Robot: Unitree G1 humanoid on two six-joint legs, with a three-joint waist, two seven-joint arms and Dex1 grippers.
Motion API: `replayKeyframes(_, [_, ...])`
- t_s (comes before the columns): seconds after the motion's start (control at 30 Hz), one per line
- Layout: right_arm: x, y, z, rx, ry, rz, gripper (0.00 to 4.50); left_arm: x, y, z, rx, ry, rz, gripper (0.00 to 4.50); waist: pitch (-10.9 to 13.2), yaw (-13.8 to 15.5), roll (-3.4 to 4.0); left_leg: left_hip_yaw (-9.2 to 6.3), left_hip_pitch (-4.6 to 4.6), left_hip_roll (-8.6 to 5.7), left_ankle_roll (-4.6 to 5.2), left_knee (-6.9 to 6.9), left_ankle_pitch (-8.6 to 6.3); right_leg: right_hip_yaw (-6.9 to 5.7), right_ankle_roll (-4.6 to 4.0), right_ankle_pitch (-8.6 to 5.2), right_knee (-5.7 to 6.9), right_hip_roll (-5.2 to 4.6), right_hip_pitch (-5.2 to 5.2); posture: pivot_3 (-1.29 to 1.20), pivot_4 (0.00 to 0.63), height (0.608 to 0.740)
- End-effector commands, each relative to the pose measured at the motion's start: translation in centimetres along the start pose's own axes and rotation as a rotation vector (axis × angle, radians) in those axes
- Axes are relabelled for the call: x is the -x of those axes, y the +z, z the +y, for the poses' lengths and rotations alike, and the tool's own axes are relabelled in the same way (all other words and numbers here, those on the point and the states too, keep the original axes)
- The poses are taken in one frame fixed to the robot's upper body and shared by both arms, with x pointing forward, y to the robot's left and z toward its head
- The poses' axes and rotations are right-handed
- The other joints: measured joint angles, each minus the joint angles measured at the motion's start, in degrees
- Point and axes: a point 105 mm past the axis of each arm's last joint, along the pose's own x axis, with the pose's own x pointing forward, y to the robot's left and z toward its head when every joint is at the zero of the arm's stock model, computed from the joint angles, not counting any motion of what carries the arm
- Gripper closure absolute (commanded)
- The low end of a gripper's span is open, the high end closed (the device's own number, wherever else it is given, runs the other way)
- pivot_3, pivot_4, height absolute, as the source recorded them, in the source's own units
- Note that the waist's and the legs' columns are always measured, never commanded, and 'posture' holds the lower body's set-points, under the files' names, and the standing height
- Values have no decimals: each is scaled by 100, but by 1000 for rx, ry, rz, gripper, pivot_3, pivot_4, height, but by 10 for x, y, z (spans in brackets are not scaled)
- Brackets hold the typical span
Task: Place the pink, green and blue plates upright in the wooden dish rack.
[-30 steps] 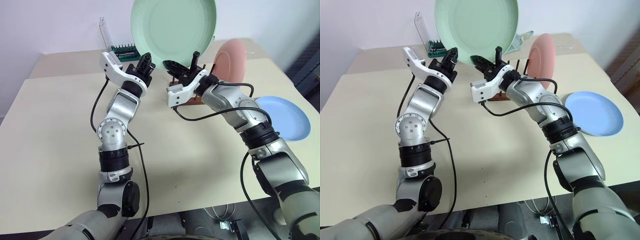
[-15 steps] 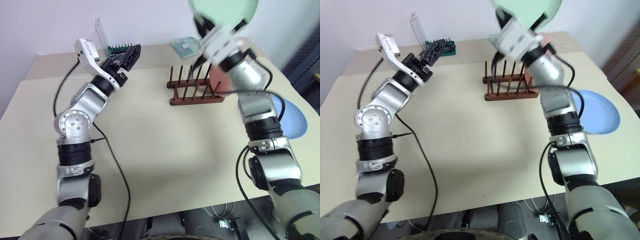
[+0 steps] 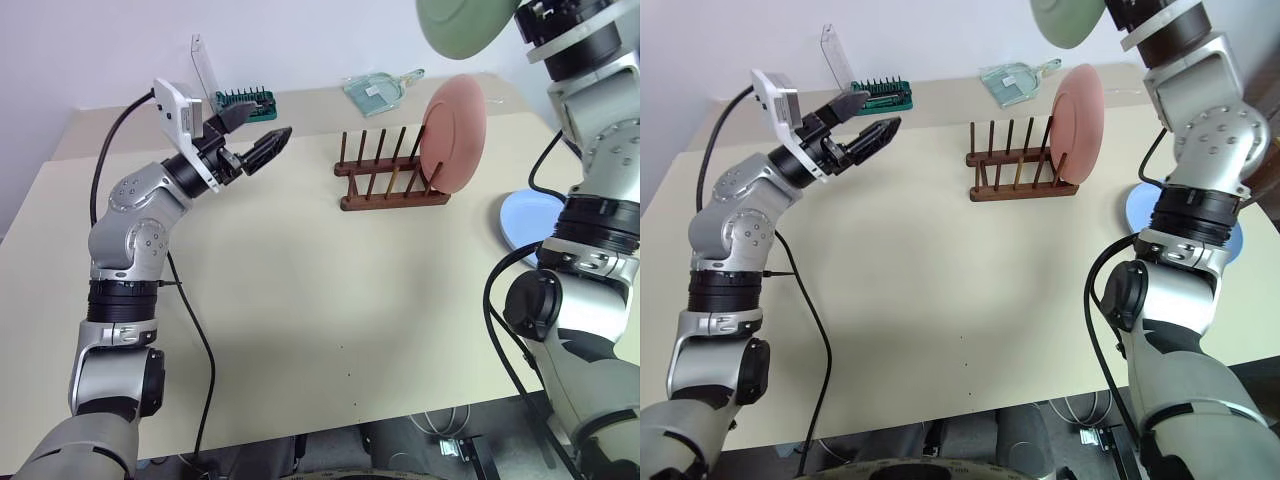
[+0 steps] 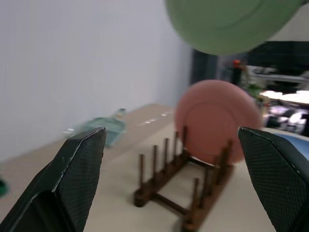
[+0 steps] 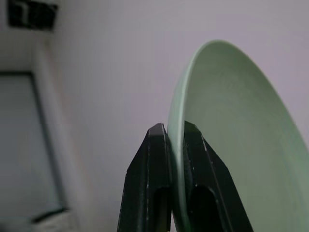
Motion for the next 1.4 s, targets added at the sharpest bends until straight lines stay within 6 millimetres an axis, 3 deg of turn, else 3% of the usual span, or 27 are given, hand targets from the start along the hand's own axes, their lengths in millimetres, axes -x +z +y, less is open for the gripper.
replayKeyframes(0.03, [12, 4, -14, -82, -74, -22, 4500, 6, 25, -20, -112, -127, -66, 39, 0, 7, 0, 2, 0, 0, 1, 2, -1, 0, 0, 0, 0, 0, 1, 0, 150, 740])
replayKeyframes(0.13, [29, -7, -30, -135, -126, 14, 4500, 12, 26, -32, -204, -205, -54, 39, 0, 27, 0, 5, 1, 0, 3, 6, -2, 0, -1, 1, -1, -1, 4, 0, 150, 740])
replayKeyframes(0.3, [46, -39, -54, -113, -218, 127, 4500, 18, 18, -29, -250, -220, 2, 39, 1, 18, 5, 12, 0, -2, 4, 9, -2, 1, -1, 2, -1, -3, 2, 0, 150, 740])
replayKeyframes(0.73, [67, -57, -85, -92, -312, 157, 4500, 19, 17, -35, -256, -224, 10, 39, 1, 19, 5, 12, 0, -1, 5, 8, -3, 0, -1, 2, -1, -1, -1, 0, 150, 740])
replayKeyframes(0.93, [74, -76, -94, -38, -351, 236, 4500, 18, 16, -35, -244, -222, 23, 39, 1, 28, 5, 11, 2, -1, 5, 10, -3, 0, 0, 2, -1, -2, 3, 0, 150, 740])
replayKeyframes(1.23, [78, -81, -107, -19, -419, 229, 4500, 17, 16, -30, -242, -196, 45, 39, 0, 43, 5, 7, 3, -3, 5, 15, -3, -3, 0, 2, -1, -2, 10, 0, 150, 740])
replayKeyframes(1.4, [70, -71, -105, -27, -404, 192, 4500, 16, 15, -29, -232, -189, 49, 39, 2, 2, 8, 9, 0, -2, 5, 11, -3, -2, 0, 2, 0, -2, -1, 0, 150, 740])
